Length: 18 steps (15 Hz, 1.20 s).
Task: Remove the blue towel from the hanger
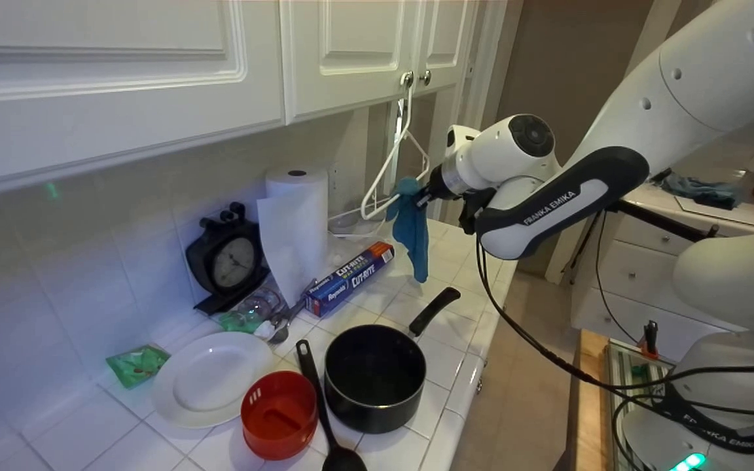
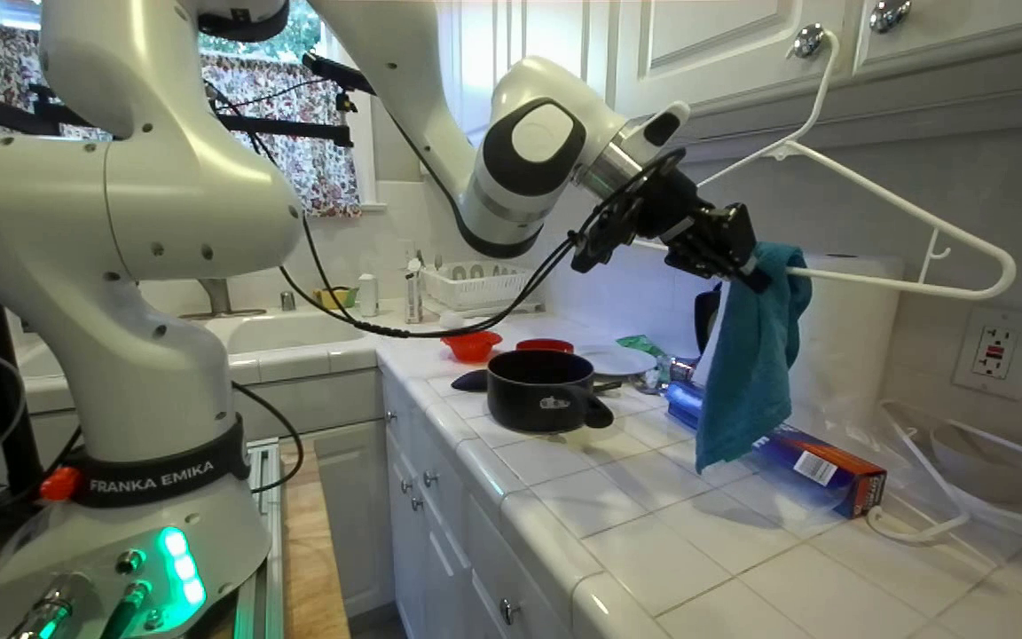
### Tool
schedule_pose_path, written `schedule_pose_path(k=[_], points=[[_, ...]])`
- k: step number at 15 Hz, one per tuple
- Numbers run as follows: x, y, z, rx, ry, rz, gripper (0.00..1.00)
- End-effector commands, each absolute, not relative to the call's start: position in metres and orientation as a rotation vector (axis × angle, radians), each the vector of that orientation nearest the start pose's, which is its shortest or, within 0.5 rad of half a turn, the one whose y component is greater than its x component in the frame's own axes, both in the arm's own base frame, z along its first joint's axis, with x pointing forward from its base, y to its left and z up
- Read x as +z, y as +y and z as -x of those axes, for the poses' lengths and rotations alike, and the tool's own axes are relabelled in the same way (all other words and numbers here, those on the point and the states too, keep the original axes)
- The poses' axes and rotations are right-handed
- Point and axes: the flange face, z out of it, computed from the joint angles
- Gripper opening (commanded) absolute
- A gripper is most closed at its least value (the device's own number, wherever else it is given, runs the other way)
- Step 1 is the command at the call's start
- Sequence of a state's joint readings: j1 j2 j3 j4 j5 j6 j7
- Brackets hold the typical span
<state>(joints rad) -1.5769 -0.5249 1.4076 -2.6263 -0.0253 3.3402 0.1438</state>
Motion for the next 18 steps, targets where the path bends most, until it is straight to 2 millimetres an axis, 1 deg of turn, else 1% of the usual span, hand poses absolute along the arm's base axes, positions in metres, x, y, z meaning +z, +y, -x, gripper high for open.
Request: schedule_pose_path(k=[1, 5, 6, 9, 14, 18], points=[[0.393, -0.062, -0.463, -1.508, 0.195, 3.353, 0.08], [0.409, -0.059, -0.457, -1.559, 0.200, 3.346, 0.07], [0.411, -0.059, -0.456, -1.532, 0.210, 3.355, 0.07], [0.419, -0.061, -0.453, -1.526, 0.253, 3.370, 0.07], [0.438, -0.061, -0.445, -1.682, 0.295, 3.332, 0.07], [0.446, -0.057, -0.434, -1.713, 0.276, 3.317, 0.07]])
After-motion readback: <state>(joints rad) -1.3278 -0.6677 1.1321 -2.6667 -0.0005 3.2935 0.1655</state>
